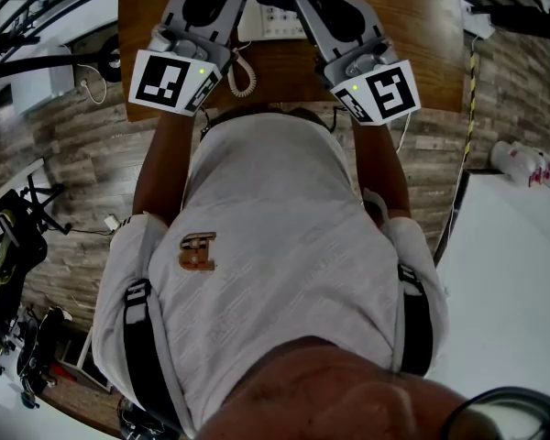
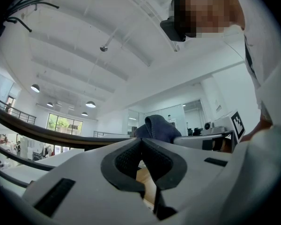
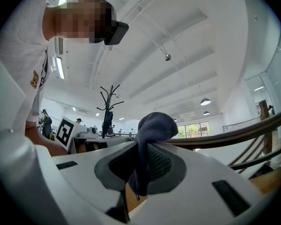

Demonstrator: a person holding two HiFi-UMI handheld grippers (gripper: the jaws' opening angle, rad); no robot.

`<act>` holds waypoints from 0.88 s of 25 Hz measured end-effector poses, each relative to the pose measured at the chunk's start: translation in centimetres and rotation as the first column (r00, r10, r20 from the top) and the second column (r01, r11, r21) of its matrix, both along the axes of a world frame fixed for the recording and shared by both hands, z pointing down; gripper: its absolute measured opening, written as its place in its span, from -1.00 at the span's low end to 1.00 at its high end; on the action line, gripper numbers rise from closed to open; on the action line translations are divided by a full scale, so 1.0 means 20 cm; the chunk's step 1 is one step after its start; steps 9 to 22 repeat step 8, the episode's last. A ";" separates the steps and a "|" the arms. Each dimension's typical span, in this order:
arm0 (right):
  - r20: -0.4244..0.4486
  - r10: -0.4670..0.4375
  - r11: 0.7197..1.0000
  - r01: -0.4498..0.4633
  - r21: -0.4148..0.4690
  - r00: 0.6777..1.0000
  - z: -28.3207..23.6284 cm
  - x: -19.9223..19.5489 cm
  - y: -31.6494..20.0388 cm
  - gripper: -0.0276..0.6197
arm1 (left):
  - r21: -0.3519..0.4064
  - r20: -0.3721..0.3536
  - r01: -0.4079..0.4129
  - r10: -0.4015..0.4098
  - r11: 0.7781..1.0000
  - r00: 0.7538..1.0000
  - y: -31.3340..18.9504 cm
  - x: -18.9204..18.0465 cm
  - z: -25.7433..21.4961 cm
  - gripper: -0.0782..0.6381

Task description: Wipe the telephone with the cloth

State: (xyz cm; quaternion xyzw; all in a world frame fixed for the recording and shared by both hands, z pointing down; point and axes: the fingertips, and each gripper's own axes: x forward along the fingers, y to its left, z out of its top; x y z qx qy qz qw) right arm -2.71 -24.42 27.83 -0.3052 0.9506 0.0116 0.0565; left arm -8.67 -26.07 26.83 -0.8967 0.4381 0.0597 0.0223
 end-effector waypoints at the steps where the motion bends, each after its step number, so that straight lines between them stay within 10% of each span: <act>1: -0.001 -0.001 1.000 0.001 -0.002 1.000 0.00 0.00 0.00 -0.73 | -0.001 0.001 0.000 0.000 1.000 1.000 0.00 0.00 0.00 -0.73; 22: -0.005 -0.004 1.000 0.004 -0.007 1.000 0.00 -0.02 0.01 -0.73 | -0.004 0.002 -0.002 0.002 1.000 1.000 0.01 -0.02 -0.01 -0.73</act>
